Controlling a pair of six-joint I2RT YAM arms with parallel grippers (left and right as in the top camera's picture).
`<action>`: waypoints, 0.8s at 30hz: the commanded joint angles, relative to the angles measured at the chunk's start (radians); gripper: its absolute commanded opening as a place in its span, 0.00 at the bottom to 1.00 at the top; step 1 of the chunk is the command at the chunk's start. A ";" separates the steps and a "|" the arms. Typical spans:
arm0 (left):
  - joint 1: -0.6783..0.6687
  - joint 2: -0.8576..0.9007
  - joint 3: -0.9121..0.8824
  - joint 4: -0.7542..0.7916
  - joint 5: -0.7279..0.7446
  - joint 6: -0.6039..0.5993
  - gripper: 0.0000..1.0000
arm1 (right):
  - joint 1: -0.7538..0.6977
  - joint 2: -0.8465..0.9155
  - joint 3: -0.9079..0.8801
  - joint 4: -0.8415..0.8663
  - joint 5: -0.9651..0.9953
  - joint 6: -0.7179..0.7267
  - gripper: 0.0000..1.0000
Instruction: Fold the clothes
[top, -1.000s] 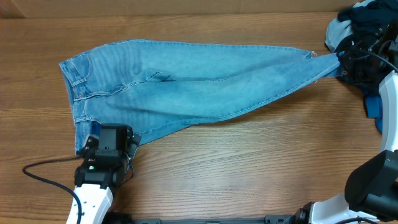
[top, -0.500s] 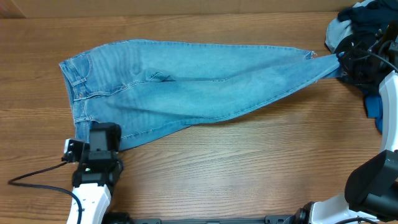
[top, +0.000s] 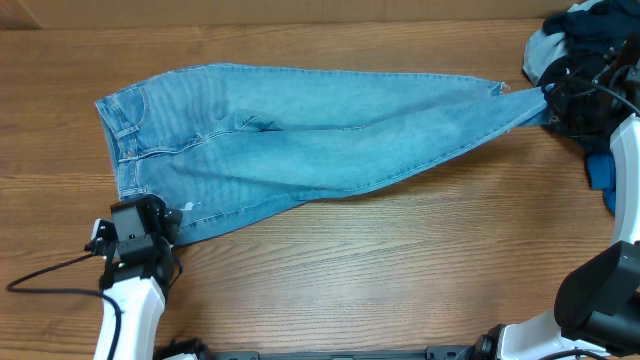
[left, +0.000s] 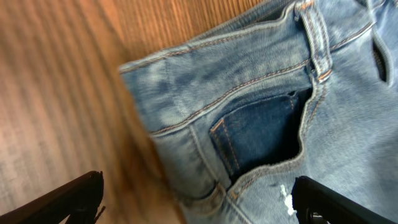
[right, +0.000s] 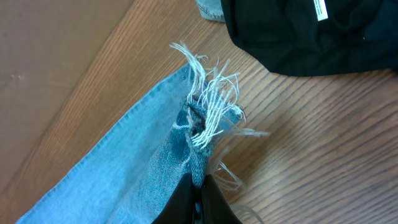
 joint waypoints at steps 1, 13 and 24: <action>0.012 0.089 -0.008 0.088 0.048 0.057 1.00 | -0.010 -0.031 0.032 0.010 0.010 -0.006 0.04; 0.126 0.264 -0.008 0.255 0.212 0.121 0.34 | -0.010 -0.031 0.032 0.006 0.010 -0.003 0.04; 0.126 0.190 0.113 0.241 0.288 0.146 0.04 | -0.010 -0.031 0.032 -0.014 0.063 0.032 0.04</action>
